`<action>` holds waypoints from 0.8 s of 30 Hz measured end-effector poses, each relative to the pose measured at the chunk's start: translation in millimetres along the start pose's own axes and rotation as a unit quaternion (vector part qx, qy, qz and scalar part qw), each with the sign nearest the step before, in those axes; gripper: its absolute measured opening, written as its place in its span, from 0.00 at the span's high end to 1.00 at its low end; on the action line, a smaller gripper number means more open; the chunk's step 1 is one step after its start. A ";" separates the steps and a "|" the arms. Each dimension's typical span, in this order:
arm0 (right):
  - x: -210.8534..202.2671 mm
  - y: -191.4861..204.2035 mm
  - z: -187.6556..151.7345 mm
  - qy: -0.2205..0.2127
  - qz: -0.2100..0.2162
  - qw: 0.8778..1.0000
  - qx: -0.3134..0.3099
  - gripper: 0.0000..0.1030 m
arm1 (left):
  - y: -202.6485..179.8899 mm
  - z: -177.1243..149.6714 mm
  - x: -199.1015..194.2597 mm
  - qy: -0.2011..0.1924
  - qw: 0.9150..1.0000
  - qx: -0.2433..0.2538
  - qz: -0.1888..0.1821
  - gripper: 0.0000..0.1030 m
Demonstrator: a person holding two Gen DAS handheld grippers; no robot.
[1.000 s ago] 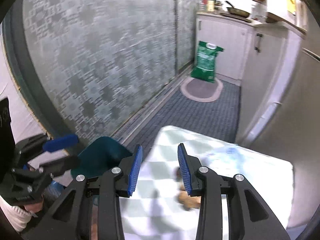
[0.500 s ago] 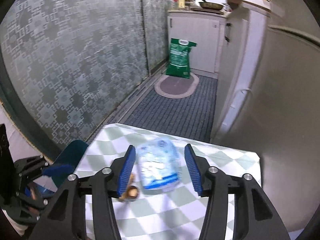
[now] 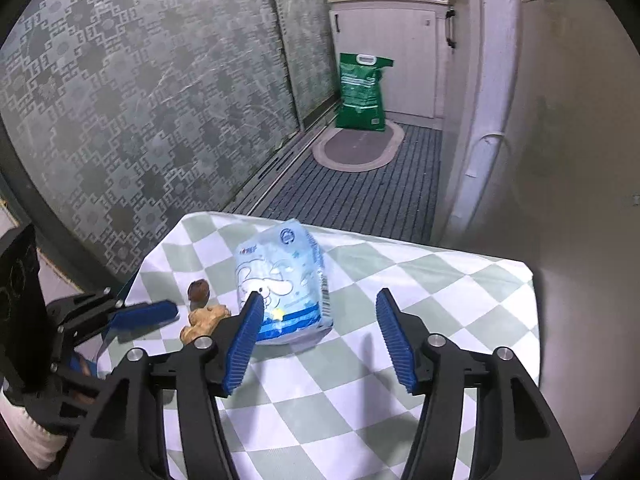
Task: Collect trash
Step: 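Grasp ginger root with left gripper while right gripper grasps blue tissue pack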
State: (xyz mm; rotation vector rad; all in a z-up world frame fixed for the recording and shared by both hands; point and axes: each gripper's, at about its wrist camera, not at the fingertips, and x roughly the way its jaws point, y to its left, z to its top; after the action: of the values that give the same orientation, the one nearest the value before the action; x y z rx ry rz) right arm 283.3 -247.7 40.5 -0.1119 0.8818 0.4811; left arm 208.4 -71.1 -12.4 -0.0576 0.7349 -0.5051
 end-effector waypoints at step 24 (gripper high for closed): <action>1.5 0.0 2.8 -0.002 -0.024 1.000 -0.009 0.37 | -19.8 4.4 16.0 0.020 0.998 0.033 0.056 0.43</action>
State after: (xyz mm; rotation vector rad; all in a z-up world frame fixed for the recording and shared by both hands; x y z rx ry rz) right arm 286.1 -246.4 41.2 -0.1485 0.8698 0.4449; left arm 213.1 -96.4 -14.7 0.0549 0.7560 -0.4230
